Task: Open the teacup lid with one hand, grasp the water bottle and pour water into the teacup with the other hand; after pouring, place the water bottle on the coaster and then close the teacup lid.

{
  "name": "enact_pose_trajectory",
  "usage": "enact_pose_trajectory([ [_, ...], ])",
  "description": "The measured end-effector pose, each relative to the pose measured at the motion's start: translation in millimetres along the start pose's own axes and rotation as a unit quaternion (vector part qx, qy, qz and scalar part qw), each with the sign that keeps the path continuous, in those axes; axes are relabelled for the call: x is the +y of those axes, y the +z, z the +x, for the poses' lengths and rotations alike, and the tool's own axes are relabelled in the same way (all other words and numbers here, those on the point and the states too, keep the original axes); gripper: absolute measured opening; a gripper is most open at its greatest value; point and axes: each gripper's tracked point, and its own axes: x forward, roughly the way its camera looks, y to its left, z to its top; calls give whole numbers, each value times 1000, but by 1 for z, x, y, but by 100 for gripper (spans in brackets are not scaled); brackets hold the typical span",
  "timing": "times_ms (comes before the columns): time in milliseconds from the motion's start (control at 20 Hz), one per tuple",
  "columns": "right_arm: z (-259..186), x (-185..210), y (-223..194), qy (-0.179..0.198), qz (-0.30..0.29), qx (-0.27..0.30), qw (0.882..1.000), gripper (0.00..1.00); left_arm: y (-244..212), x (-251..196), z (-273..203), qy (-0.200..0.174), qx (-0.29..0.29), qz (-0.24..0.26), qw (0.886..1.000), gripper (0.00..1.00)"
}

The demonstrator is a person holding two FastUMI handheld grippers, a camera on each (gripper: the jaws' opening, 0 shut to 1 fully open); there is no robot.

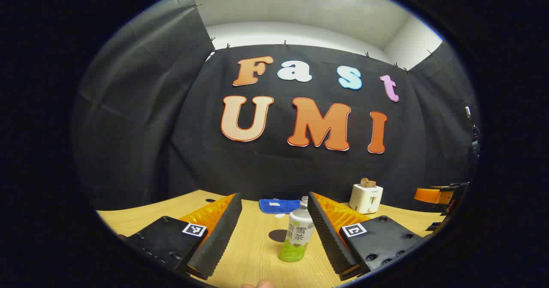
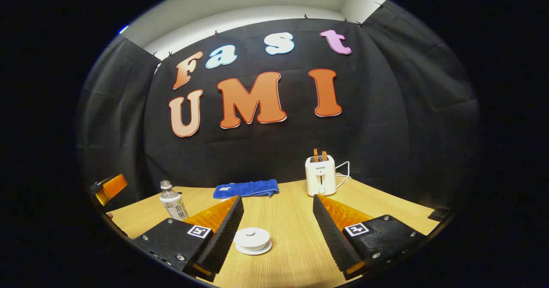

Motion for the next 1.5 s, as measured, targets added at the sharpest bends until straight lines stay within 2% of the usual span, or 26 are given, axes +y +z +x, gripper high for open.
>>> enact_pose_trajectory([
  [450,4,8,-11,10,-22,10,1000,98,-48,-7,3,-15,84,7,996,99],
  [1050,11,8,-22,10,-25,22,999,98,-61,-13,2,-22,105,20,994,99],
  [1500,30,28,-50,23,-51,50,997,97,-65,-13,4,-25,110,14,994,99],
])
